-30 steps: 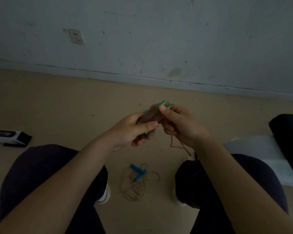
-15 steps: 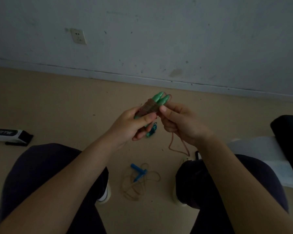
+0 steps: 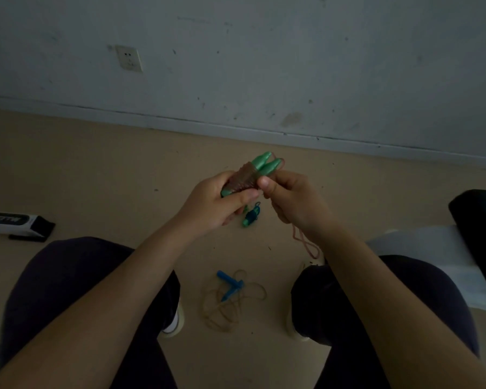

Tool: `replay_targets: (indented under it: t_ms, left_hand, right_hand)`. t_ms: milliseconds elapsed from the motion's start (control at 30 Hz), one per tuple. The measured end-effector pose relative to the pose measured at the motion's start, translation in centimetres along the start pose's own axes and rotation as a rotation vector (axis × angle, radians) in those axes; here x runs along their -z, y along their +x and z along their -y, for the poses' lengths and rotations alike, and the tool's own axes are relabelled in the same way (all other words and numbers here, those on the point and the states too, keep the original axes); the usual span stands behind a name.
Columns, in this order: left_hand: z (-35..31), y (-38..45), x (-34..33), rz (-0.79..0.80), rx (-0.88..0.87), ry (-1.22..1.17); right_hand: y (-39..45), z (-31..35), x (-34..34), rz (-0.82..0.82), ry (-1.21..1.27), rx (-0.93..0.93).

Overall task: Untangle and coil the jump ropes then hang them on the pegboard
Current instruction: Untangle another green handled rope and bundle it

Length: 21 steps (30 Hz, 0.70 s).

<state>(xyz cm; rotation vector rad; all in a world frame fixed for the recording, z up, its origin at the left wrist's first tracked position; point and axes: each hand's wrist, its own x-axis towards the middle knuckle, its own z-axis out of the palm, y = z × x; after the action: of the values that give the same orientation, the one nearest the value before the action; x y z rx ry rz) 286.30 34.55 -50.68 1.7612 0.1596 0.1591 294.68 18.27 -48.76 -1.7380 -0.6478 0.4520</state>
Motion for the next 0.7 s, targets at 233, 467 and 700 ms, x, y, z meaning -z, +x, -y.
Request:
replay_targets:
  t_ms: [233,467,700]
  left_hand:
    - [-0.6,-0.1,1.5,0.243,0.197,-0.207]
    - [-0.4,0.3,1.6,0.185,0.116,-0.236]
    - [0.7,0.8,0.7,-0.063,0.021,-0.168]
  right_hand:
    - [-0.2,0.2,0.1,0.071,0.045,-0.009]
    - [-0.4,0.0,0.5,0.305,0.026,-0.002]
    - [-0.1,-1.5,0.1,0.218,-0.028,-0.096]
